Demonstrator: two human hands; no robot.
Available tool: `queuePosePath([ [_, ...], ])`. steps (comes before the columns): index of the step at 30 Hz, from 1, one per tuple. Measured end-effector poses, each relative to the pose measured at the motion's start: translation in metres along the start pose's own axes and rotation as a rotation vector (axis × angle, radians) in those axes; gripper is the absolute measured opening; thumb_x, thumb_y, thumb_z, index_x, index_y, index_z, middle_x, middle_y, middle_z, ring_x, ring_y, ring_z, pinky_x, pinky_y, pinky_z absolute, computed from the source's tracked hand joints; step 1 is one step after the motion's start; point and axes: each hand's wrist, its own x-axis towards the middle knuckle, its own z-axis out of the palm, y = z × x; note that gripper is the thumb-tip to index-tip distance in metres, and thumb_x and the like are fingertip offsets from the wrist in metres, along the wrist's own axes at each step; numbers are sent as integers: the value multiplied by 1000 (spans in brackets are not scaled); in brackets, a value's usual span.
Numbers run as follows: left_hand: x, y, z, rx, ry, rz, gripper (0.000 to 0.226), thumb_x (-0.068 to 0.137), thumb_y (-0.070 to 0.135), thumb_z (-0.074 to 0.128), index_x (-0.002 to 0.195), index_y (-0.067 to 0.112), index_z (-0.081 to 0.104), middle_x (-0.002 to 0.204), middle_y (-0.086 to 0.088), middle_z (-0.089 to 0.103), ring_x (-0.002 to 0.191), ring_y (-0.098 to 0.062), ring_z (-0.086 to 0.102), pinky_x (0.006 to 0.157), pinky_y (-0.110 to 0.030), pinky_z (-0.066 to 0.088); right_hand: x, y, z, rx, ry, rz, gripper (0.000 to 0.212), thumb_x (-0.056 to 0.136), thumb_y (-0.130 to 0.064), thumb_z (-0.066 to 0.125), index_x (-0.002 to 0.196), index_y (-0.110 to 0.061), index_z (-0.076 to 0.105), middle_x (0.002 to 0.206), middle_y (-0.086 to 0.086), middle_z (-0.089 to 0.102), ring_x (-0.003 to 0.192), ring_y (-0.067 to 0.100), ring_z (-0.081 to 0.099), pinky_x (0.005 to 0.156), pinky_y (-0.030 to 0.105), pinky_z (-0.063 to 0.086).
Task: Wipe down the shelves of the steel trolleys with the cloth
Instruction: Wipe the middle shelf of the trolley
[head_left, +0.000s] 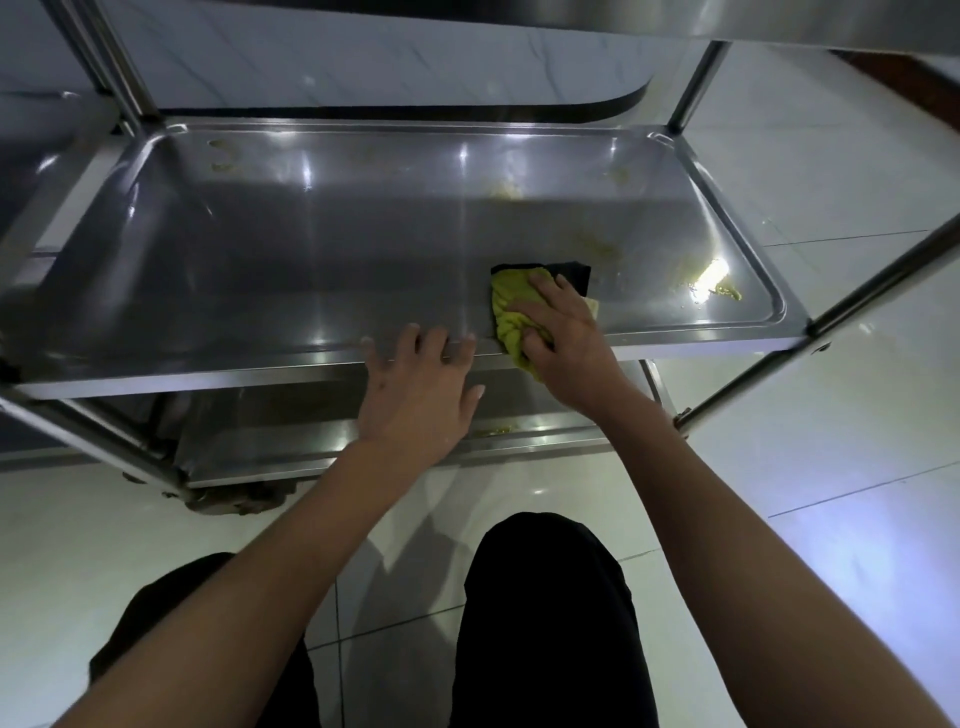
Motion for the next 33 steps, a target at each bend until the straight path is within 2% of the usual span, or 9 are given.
queuePosePath([
  [4,2,-9,1,-2,31,34,54,98,52,42,147,32,38,138,-3,46,131,-31,40,103,-64,37,1,2,3,-44,45,-36,36,91,-4,55,125,-9,66,151,17,41,145,34,31,123,41,17],
  [8,3,-8,0,-40,33,16,52,97,50,44,146,32,41,138,-4,46,129,-31,41,105,-63,36,3,1,3,-85,-3,-34,38,94,-8,51,131,-12,62,155,13,36,148,32,22,124,38,13],
  [12,-1,-12,3,-39,69,25,53,97,48,45,147,32,41,139,-3,46,130,-30,41,105,-62,36,10,-6,7,-143,-63,-76,42,97,-9,47,138,-13,56,157,10,33,150,31,17,124,43,11],
  [17,-7,-16,14,16,87,66,65,93,45,51,151,25,31,143,-8,42,137,-32,37,105,-66,34,7,-18,12,-161,-25,-62,41,98,-7,45,138,-8,55,156,15,34,149,29,22,123,29,2],
  [21,-10,-24,18,45,140,130,68,90,44,54,151,22,33,138,-10,46,133,-34,42,103,-67,37,4,-25,12,-200,-44,-53,50,94,-17,32,139,-6,52,156,17,33,149,27,23,125,38,5],
  [24,-12,-27,19,45,165,159,69,88,45,55,149,20,35,136,-11,48,131,-36,44,102,-68,38,1,-31,16,-240,-44,-37,49,96,-17,32,139,-4,51,155,18,33,149,28,22,124,42,7],
  [27,-13,-34,22,26,157,195,72,89,47,56,151,18,31,139,-14,47,133,-38,43,103,-67,37,2,-38,21,-272,-24,-15,40,101,-8,40,139,-3,50,155,20,32,149,29,22,124,42,5],
  [33,-19,-46,30,16,198,245,76,88,48,56,150,16,28,142,-18,42,135,-41,40,106,-66,32,6,-46,25,-334,-63,6,43,103,-9,37,146,-5,40,160,17,22,151,30,12,124,37,-4],
])
